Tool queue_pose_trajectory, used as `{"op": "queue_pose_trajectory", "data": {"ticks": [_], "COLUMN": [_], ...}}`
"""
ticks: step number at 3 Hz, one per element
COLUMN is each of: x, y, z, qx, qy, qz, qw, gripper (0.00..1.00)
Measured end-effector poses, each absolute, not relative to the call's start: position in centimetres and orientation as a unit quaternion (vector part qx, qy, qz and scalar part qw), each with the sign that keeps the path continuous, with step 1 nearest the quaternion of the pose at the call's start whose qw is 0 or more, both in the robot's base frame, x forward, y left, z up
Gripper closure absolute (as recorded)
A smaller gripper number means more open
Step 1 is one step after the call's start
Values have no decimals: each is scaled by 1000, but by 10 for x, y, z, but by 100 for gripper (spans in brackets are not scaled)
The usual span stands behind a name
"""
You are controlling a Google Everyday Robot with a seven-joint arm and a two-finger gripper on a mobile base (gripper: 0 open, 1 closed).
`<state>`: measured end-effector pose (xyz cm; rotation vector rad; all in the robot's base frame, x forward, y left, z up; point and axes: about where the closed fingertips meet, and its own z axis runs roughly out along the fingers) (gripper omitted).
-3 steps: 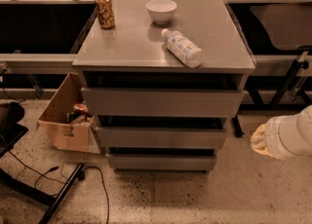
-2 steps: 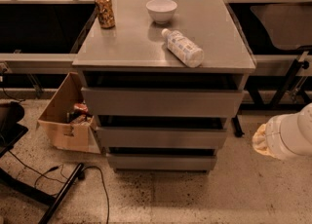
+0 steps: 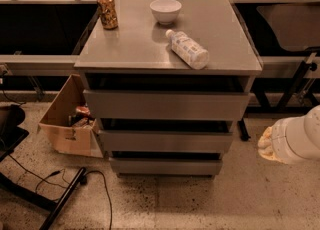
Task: Close top drawer
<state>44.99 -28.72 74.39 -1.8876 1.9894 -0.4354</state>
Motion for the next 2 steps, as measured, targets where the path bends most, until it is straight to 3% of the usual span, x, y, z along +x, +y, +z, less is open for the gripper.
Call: {"op": "queue_pose_trajectory", "data": {"ticks": [1,2], "x": [450,450], "y": [-287,-287], "z": [744,744], "qx": [-669,-669], "qy": [705,705], "qz": [-154,-154], "qw": [181,181], "gripper": [5,0]}}
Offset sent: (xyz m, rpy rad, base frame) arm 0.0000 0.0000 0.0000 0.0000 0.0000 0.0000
